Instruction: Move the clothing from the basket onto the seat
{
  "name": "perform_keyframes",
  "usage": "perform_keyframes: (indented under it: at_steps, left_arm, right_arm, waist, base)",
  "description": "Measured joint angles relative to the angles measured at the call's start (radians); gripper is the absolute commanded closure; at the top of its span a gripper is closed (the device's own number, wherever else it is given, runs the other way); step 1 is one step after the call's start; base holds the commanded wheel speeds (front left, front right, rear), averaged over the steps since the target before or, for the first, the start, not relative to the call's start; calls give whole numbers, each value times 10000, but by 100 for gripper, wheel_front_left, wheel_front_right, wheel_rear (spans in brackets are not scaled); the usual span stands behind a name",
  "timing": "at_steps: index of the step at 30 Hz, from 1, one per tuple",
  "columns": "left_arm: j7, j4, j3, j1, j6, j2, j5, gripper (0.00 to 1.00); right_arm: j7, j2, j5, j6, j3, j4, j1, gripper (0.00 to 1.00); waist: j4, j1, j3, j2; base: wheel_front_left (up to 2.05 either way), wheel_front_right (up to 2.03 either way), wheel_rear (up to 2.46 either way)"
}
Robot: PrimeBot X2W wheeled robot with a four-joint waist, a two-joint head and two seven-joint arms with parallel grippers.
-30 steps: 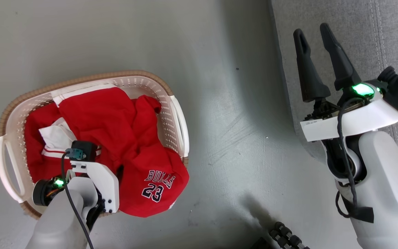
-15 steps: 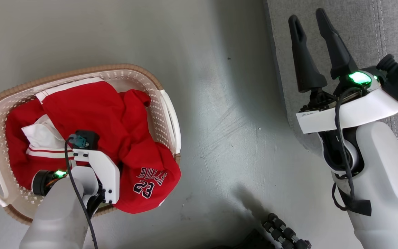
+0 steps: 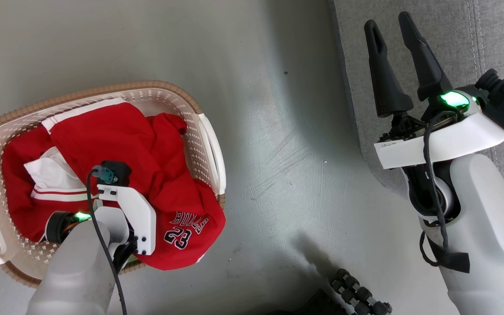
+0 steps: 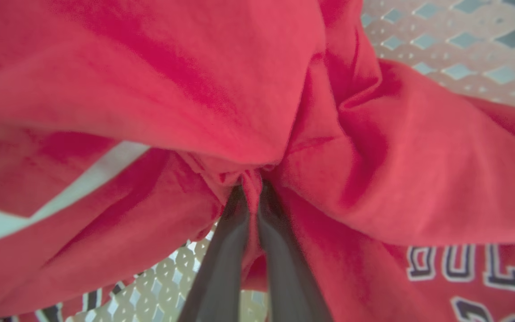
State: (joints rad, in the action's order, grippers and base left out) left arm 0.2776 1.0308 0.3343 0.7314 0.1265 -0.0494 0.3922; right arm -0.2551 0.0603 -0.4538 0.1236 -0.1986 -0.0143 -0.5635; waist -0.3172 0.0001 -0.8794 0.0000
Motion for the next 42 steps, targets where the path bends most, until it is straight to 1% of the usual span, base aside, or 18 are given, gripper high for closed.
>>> perform_keyframes:
  at_steps: [10,15,22,32,39,42]
  left_arm:
    - [-499,-265,447,195,0,13,142,100]
    - [-909,-443,495,240,0,15,466,100]
    - [-1308,-495,556,246,0,-157,669,100]
    - [-2132,-765,700,243,0,-190,1179,100]
    - [-2604,-940,940,168,0,-228,1427,100]
    - [-2807,-1053,1026,15,0,-211,1699,100]
  right_arm:
    - [0,-8,0,0,35,-44,-208,0]
    - [0,-10,2,0,136,-44,-214,0]
    - [0,-12,2,0,211,-81,-217,0]
    - [0,-12,4,0,430,-230,-215,0]
    - [0,46,48,0,483,-366,-182,0]
    - [0,48,44,0,512,-468,-172,0]
  waist:
    - [32,0,157,0]
    - [65,0,295,0]
    - [122,0,531,0]
    - [238,0,1105,0]
    - [372,0,1651,0]
    - [446,0,1919,0]
  base:
    - [0,0,0]
    - [0,0,0]
    - [0,0,0]
    - [0,0,0]
    - [0,0,0]
    - [0,0,0]
